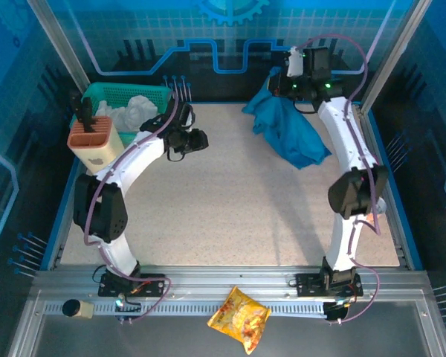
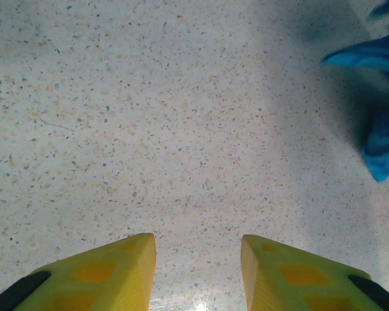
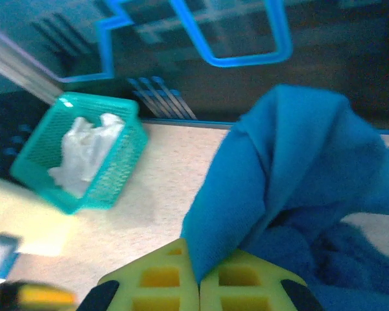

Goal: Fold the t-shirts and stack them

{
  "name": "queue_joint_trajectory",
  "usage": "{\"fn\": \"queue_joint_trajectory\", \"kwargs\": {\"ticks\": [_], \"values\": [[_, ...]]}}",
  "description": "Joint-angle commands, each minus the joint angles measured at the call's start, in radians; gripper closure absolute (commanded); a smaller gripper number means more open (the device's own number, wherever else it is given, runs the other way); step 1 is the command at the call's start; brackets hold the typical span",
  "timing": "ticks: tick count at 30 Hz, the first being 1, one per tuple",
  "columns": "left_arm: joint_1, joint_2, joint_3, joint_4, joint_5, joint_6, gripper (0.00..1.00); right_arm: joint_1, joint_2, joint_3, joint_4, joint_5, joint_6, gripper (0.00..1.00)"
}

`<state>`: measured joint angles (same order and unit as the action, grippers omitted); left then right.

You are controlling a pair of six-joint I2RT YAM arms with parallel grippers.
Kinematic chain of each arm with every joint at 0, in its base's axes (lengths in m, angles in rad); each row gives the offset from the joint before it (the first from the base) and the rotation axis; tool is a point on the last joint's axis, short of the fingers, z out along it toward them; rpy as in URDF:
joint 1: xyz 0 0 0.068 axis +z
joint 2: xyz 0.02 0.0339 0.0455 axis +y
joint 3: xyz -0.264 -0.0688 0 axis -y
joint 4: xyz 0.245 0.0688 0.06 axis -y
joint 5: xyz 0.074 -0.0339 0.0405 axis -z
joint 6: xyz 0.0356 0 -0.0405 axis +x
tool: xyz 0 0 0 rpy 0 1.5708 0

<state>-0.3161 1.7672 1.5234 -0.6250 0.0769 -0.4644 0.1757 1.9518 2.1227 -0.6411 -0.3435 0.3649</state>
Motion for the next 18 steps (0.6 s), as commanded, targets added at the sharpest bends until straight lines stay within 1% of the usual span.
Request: {"fn": "queue_joint_trajectory", "kwargs": {"ticks": [1, 3, 6, 10, 11, 13, 15, 17, 18], "values": [[0.004, -0.037, -0.023, -0.031, -0.034, 0.005, 0.57, 0.014, -0.015, -0.177, 0.082, -0.139, 0.058, 1.0], [0.005, -0.044, -0.033, -0.037, -0.044, 0.007, 0.55, 0.027, -0.049, -0.256, 0.107, -0.166, 0.063, 1.0], [0.004, -0.056, -0.046, -0.046, -0.053, 0.01, 0.53, 0.052, -0.09, -0.351, 0.121, -0.16, 0.05, 1.0], [0.005, -0.071, -0.058, -0.05, -0.06, 0.015, 0.52, 0.069, -0.146, -0.436, 0.141, -0.173, 0.051, 1.0], [0.005, -0.069, -0.06, -0.05, -0.06, 0.014, 0.5, 0.071, -0.16, -0.448, 0.144, -0.176, 0.047, 1.0], [0.005, -0.058, -0.062, -0.035, -0.052, 0.009, 0.41, 0.073, -0.191, -0.468, 0.141, -0.181, 0.039, 1.0], [0.005, -0.028, -0.056, 0.002, -0.01, 0.001, 0.32, 0.073, -0.22, -0.474, 0.133, -0.18, 0.034, 1.0], [0.005, 0.018, -0.049, 0.066, 0.063, -0.004, 0.27, 0.073, -0.241, -0.468, 0.116, -0.17, 0.022, 1.0], [0.003, 0.049, -0.043, 0.107, 0.109, -0.002, 0.26, 0.073, -0.248, -0.46, 0.104, -0.163, 0.014, 1.0]]}}
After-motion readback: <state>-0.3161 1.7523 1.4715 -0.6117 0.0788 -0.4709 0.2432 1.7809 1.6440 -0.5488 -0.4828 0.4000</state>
